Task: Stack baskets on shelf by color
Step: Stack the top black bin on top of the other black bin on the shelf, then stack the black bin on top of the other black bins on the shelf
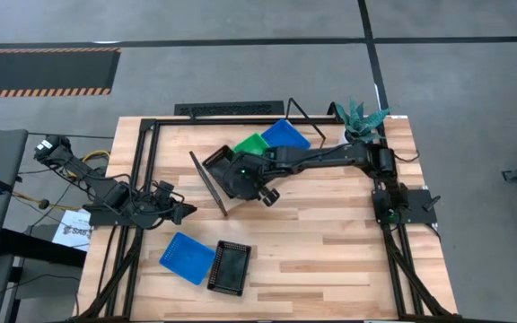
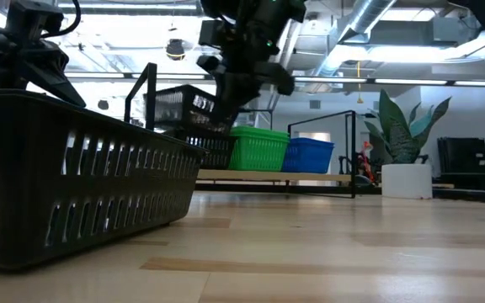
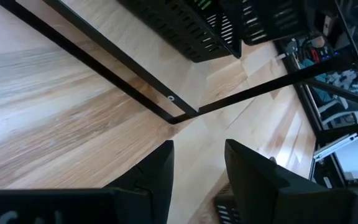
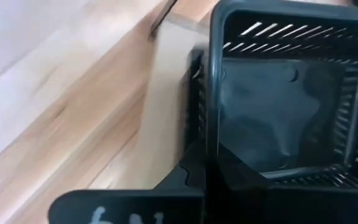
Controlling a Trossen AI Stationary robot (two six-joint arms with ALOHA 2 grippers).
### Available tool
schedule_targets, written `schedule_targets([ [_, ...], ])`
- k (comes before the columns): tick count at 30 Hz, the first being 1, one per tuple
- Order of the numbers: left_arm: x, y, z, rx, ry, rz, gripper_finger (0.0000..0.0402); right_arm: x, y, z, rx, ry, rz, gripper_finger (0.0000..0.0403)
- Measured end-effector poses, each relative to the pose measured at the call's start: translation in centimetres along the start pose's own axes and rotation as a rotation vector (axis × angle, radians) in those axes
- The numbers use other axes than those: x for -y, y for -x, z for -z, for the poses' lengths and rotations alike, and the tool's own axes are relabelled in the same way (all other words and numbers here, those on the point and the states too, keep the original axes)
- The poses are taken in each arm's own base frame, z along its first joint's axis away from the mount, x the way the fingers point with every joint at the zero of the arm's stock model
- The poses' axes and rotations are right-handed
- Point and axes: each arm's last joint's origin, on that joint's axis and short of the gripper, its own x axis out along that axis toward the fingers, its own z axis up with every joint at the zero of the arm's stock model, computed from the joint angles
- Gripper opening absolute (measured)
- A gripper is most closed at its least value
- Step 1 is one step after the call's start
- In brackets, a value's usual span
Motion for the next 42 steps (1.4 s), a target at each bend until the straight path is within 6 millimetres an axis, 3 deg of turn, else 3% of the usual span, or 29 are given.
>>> schedule_targets([
  [14, -0.2, 0.0, 0.0, -0.002, -0.007, -0.017, 0.0130, -0.1, 0.0, 0.2, -0.022, 0.010, -0.004, 0.0033],
  [30, -0.2, 0.0, 0.0, -0.002, -0.005, -0.015, 0.0130, 1.0, 0.0, 1.5, -0.050, -0.077, 0.024, 0.0142],
  [37, -0.2, 0.0, 0.2, -0.076, 0.035, -0.011, 0.0130, 2.3, 3.2, 0.3, -0.047, -0.225, 0.026, 0.0181],
  [42, -0.1, 0.0, 0.5, -0.166, 0.073, -0.008, 0.0130, 2.5, 6.7, -1.3, -0.020, -0.547, -0.018, 0.0201],
])
